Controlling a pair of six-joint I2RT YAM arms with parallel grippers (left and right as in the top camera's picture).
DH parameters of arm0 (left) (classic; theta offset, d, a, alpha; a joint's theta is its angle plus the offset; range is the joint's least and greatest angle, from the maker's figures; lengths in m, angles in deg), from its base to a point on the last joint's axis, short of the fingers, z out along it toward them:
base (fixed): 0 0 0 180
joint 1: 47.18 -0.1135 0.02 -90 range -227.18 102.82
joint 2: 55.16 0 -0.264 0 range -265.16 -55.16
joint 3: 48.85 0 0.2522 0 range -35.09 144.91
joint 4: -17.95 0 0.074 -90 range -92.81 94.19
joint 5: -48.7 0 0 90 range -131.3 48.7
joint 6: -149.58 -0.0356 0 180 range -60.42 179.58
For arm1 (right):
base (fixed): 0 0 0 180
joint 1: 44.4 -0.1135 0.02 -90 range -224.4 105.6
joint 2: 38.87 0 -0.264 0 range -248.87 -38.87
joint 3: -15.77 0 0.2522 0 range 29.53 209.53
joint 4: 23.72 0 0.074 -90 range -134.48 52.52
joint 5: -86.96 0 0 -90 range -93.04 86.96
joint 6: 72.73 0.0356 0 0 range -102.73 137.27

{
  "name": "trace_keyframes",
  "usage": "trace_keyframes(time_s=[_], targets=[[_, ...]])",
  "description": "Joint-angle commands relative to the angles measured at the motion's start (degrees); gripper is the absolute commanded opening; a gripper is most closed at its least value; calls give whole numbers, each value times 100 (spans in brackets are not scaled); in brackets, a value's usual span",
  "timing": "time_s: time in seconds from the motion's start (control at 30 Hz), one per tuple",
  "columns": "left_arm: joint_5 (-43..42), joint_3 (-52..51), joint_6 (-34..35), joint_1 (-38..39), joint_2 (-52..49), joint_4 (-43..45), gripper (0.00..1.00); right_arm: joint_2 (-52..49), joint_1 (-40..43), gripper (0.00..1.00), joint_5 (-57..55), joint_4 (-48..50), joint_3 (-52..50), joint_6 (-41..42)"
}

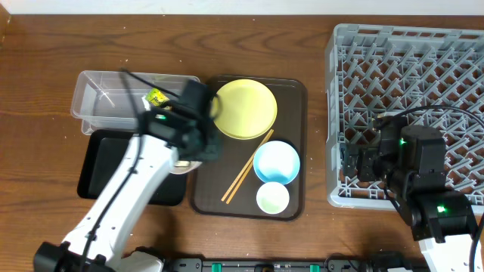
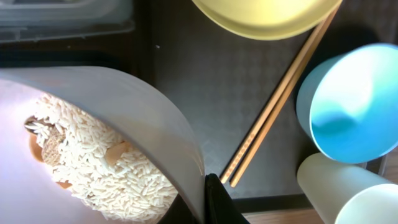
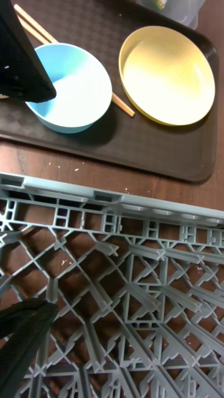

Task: Sort waste into correct bins and load items into the dishwasher rack
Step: 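Tip the white bowl over the black tray to dump the rice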

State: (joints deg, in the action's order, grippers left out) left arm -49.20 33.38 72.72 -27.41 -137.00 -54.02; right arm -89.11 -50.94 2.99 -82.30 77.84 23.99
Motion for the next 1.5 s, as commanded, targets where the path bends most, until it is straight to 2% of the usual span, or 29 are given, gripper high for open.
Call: trace_keyframes(time_s=[0.0,0.2,0.4,0.73,1.03,1.27,1.47], targets=[[-994,-85,-734,-654,28,2,6,9,26,99,44,-22,103,-61],[-2704,-542,-1499,-2229,17,313,6,9,26,99,44,-22,103,-61],[-4122,-1121,-1945,-3543,-48,654,6,9,26,99,44,-20,103,-61],[-6498,-1443,-2406,-4848,-905,796,6,9,26,99,46,-22,103,-61],[-7536,-1443,-2334,-5302,-1488,568,6,9,26,99,44,-20,103,-61],[-8004,-1443,-1976,-5532,-1526,483,6,9,26,99,44,-22,103,-61],[-8019,-1443,-1644,-5633,-1526,470,6,9,26,99,44,-24,103,-61]])
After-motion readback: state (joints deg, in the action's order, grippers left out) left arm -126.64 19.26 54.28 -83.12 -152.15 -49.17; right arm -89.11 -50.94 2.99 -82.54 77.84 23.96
